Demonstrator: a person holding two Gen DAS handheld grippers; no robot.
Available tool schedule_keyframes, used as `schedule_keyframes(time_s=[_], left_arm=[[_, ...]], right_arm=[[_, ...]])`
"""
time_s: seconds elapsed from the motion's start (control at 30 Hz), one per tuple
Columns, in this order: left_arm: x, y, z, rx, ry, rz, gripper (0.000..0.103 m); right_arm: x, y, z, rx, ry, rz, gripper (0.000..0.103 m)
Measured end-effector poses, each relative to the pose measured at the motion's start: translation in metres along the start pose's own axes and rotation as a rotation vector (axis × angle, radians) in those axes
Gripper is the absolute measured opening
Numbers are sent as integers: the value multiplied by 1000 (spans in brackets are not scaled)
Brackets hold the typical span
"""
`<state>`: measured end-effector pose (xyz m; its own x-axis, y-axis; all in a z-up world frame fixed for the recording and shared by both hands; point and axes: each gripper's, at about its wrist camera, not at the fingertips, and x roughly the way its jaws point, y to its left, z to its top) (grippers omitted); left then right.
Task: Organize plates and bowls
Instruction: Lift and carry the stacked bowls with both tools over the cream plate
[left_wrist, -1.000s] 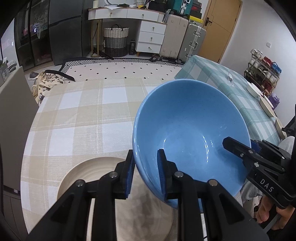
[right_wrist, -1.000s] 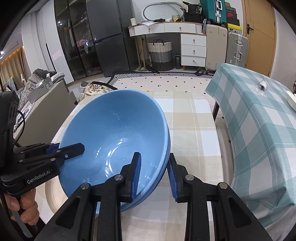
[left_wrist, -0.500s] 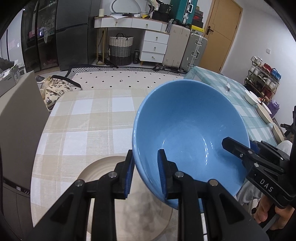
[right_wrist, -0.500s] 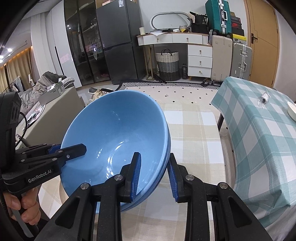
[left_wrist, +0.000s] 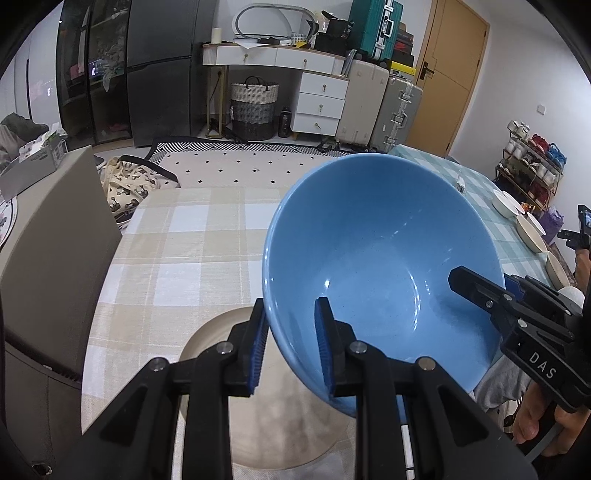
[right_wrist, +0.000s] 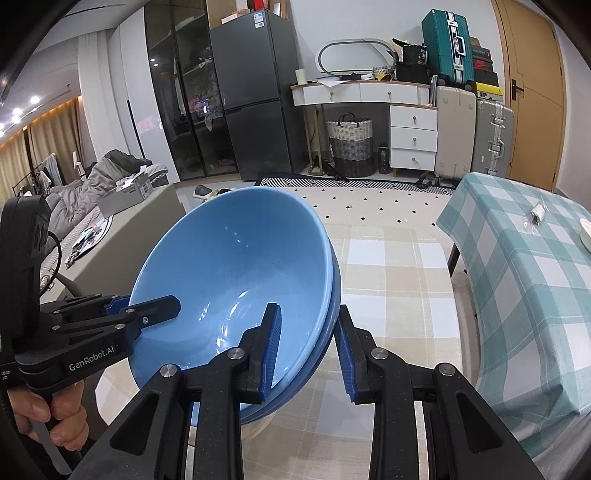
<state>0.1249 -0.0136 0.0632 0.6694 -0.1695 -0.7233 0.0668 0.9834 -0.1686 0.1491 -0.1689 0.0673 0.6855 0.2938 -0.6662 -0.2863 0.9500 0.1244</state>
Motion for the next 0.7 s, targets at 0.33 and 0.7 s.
schedule_keyframes(time_s=[0.33, 0.7], left_arm=[[-20, 15, -6, -14, -25, 26, 23], [-28, 33, -14, -30, -21, 49, 24]], right_arm=[[-8, 25, 2, -45, -7, 34, 29], [-3, 43, 4, -76, 1, 67, 29]])
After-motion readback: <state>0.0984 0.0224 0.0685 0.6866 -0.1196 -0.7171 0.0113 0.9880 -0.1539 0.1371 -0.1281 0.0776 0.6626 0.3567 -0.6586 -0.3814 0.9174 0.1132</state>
